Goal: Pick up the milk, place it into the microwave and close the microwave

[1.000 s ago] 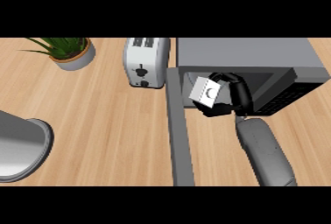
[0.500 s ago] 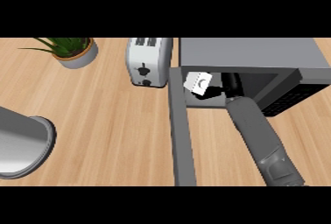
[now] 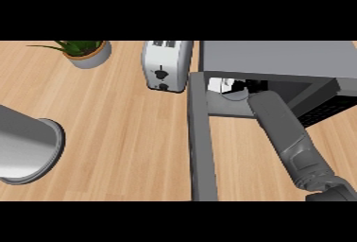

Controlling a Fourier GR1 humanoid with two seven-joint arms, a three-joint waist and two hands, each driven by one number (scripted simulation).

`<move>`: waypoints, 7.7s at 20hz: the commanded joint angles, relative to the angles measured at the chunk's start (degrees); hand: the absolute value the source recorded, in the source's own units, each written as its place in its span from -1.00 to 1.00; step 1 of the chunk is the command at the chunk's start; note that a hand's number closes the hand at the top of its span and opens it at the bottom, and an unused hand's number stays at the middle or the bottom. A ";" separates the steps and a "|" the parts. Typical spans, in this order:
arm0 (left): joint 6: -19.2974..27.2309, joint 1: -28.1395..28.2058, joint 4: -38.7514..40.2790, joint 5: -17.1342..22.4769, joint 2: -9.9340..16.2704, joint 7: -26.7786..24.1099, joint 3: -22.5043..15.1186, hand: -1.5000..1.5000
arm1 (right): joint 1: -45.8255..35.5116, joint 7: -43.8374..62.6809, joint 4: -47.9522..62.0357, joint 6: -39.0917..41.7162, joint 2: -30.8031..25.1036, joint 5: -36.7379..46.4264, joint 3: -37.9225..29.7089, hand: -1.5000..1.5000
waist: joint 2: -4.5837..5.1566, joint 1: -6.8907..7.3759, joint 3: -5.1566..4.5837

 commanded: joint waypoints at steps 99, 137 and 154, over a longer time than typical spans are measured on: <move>37.28 -38.99 63.25 -42.08 -3.02 -26.18 -74.90 1.00 | 67.22 -10.88 -61.32 47.29 -5.14 -19.11 -1.74 -1.00 | -1.35 -6.79 -0.43; 75.67 -69.13 77.98 8.85 -3.03 -33.88 -88.32 -1.00 | 61.41 10.82 -90.20 55.84 -18.63 -36.75 -6.52 -1.00 | 1.45 -18.32 -0.51; 80.22 -69.97 78.28 18.73 -3.03 -39.64 -85.57 -1.00 | 52.89 9.98 -90.81 50.54 -26.81 -25.16 -13.03 1.00 | 2.95 -18.55 -0.53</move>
